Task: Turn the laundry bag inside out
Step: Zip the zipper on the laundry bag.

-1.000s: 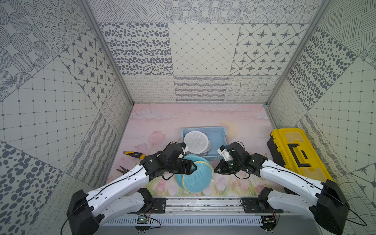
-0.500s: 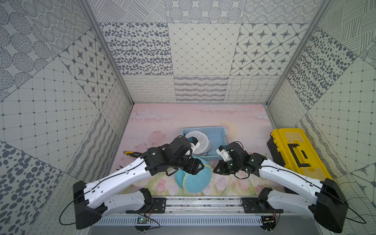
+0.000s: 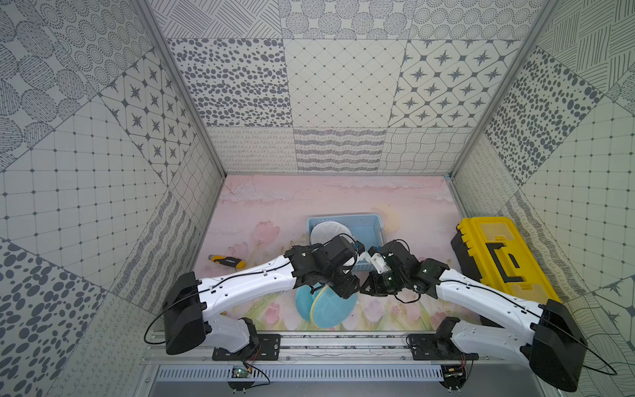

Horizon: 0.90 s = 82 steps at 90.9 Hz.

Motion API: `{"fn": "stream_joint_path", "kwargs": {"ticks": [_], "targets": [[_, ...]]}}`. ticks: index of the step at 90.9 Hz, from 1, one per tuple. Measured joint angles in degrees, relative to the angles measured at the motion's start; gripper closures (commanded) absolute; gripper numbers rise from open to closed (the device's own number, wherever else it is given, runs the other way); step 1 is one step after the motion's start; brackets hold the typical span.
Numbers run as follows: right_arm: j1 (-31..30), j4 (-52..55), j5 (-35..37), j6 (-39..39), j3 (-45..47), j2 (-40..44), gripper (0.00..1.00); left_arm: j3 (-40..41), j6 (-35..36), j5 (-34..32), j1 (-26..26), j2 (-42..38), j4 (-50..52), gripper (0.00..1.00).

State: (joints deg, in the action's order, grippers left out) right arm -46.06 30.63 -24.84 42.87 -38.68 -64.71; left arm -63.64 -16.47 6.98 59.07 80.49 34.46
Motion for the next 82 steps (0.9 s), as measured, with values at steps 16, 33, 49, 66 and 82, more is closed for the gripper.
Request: {"fn": "stream_joint_path", "kwargs": {"ticks": [16, 33, 49, 66, 82], "targets": [[0.00, 0.20, 0.02, 0.20, 0.00, 0.37, 1.00, 0.98, 1.60, -0.07, 0.02, 0.59, -0.15, 0.78], [0.00, 0.28, 0.02, 0.24, 0.00, 0.68, 1.00, 1.62, 2.12, -0.02, 0.02, 0.50, -0.39, 1.00], [0.00, 0.24, 0.02, 0.44, 0.00, 0.83, 1.00, 2.34, 2.32, 0.00, 0.02, -0.85, -0.46, 1.00], [0.00, -0.79, -0.07, 0.63, 0.00, 1.81, 1.00, 3.63, 1.44, 0.44, 0.02, -5.64, -0.33, 1.00], [-0.09, -1.95, -0.55, 0.90, 0.35, 1.79, 1.00, 5.18, -0.26, 0.83, -0.37, -11.56, -0.35, 1.00]]}}
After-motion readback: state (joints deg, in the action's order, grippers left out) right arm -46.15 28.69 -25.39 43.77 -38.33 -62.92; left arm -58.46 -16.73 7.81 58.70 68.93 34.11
